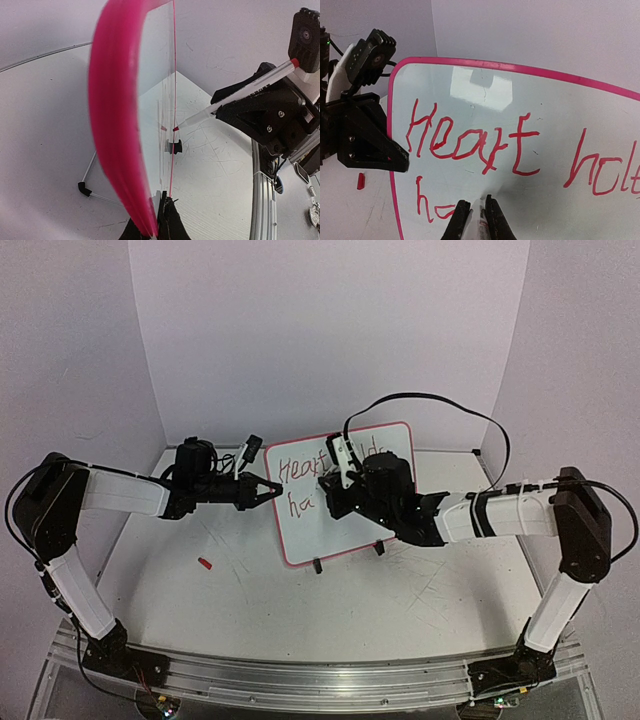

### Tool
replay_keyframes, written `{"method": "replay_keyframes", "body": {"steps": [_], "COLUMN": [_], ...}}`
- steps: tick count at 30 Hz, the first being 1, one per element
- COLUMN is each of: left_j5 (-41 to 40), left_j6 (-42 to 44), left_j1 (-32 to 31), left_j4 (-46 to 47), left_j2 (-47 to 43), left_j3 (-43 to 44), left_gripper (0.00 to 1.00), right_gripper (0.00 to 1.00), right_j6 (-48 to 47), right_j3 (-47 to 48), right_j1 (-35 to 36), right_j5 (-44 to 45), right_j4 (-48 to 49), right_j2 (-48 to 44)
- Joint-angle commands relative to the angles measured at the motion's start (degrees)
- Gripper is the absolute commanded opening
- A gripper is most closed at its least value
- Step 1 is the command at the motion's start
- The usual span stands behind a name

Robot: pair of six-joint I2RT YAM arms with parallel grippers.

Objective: Write a sentence on the whiteboard

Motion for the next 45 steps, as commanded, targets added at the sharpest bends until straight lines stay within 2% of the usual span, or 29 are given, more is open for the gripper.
{"method": "replay_keyframes", "body": {"steps": [1, 18, 33, 45], "left_j5": [-9.0, -9.2, -9.1, -9.0], "left_j6": [8.1, 8.1, 8.1, 8.1], "left_j1": [0.8, 0.8, 0.8, 0.7], "left_j4": [-2.6, -2.8, -3.0, -3.1], "left_j2": [0.7, 0.7, 0.5, 0.4], "left_j3": [1.2, 1.2, 1.3, 1.4], "left_gripper": [0.00, 0.00, 0.00, 0.00], "right_gripper": [0.00, 0.00, 0.00, 0.00], "right_j6": [-0.5, -0.4, 4.9, 2.2], "right_j3": [2.6, 0.9, -5.1, -0.6], "right_j1": [0.3, 0.8, 3.5, 3.1], "right_j5": [-2.1, 1.0, 1.6, 1.7], "right_j4": [1.8, 1.6, 0.5, 1.7], "right_j2": [1.3, 2.8, 2.8, 0.1]}}
